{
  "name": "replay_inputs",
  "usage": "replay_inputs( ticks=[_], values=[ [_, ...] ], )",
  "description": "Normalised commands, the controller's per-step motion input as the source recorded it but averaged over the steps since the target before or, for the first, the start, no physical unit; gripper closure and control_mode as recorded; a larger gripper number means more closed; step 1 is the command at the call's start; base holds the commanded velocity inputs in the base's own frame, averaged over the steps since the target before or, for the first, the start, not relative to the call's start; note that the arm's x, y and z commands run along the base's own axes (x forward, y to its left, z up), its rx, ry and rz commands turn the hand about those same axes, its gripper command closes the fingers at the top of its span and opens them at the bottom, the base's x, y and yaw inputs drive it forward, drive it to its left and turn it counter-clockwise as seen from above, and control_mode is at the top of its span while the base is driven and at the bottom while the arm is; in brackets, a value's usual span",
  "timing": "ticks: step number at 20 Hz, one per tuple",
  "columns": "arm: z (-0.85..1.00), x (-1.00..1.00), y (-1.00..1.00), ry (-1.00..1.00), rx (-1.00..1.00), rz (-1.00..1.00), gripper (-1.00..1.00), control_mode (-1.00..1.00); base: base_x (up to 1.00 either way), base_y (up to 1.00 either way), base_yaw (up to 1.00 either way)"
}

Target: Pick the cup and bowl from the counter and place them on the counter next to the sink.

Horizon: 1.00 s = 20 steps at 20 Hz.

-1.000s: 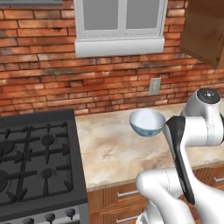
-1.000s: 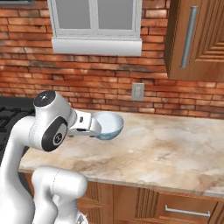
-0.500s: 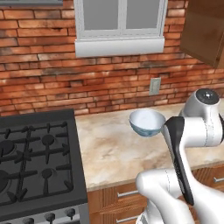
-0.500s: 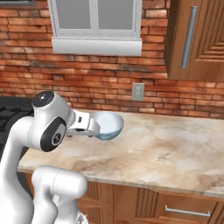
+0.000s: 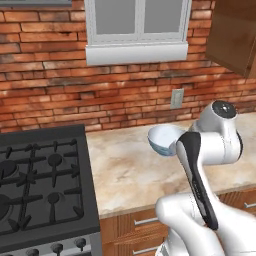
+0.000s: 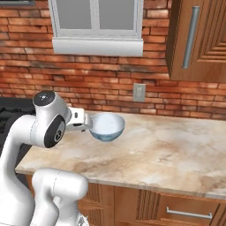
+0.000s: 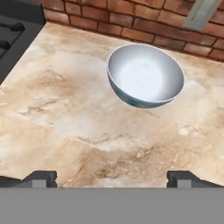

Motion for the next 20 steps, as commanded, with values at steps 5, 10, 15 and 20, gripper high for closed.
replay_inputs(
  ticks=[5,10,15,20],
  values=[
    [-0.15,0.78,0.05,0.06,0.0,0.04,-1.0,-1.0,0.0,0.0,0.0],
    [-0.21,0.88,0.08,0.23,0.0,-0.07,-1.0,-1.0,0.0,0.0,0.0],
    [-0.24,0.81,0.15,0.28,-0.01,-0.16,-1.0,-1.0,0.0,0.0,0.0],
    [-0.23,0.65,0.07,0.26,0.0,-0.18,-1.0,-1.0,0.0,0.0,0.0]
  ],
)
